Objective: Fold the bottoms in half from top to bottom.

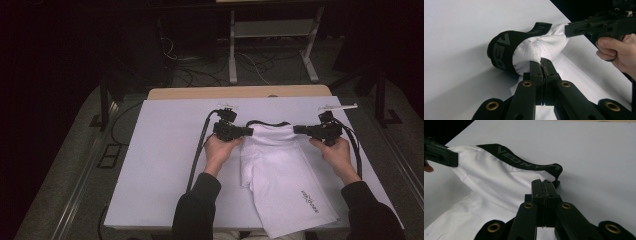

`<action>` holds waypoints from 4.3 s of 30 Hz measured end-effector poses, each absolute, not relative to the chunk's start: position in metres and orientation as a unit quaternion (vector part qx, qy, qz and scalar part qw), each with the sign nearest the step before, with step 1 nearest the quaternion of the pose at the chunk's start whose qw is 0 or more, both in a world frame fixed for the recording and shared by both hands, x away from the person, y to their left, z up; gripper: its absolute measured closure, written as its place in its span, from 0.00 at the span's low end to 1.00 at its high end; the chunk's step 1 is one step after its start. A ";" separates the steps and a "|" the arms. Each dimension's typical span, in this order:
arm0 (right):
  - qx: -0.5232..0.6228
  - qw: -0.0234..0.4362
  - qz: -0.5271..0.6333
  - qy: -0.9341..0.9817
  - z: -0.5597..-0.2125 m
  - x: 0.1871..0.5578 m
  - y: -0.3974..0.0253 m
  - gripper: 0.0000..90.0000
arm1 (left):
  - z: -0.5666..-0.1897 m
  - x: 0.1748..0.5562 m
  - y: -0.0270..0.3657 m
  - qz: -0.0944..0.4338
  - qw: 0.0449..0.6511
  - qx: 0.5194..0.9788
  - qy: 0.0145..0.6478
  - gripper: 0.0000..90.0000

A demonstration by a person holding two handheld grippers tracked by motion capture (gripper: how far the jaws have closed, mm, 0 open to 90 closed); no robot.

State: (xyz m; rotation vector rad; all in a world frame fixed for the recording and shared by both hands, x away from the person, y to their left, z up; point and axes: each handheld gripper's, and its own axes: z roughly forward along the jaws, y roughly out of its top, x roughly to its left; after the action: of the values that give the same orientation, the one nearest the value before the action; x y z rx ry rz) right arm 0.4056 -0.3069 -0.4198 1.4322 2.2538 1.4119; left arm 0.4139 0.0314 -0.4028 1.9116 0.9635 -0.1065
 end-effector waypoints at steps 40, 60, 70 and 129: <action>0.455 0.039 0.462 0.760 -0.420 0.345 -0.326 0.98 | -0.425 0.355 0.032 -0.080 0.515 0.768 0.371 0.97; 0.447 0.004 0.463 0.766 -0.421 0.329 -0.334 0.98 | -0.425 0.319 0.026 -0.075 0.510 0.789 0.334 0.97; 0.442 -0.006 0.448 0.777 -0.425 0.320 -0.336 0.98 | -0.429 0.304 0.023 -0.082 0.508 0.794 0.323 0.97; 0.446 -0.051 0.384 0.807 -0.441 0.279 -0.349 0.90 | -0.461 0.241 0.002 -0.109 0.496 0.813 0.286 0.97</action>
State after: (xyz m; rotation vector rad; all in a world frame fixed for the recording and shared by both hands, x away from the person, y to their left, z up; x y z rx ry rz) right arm 0.2787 -0.3494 -0.4407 1.4484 2.6202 1.2470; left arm 0.2414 0.0023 -0.4607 1.9689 0.6935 -0.2643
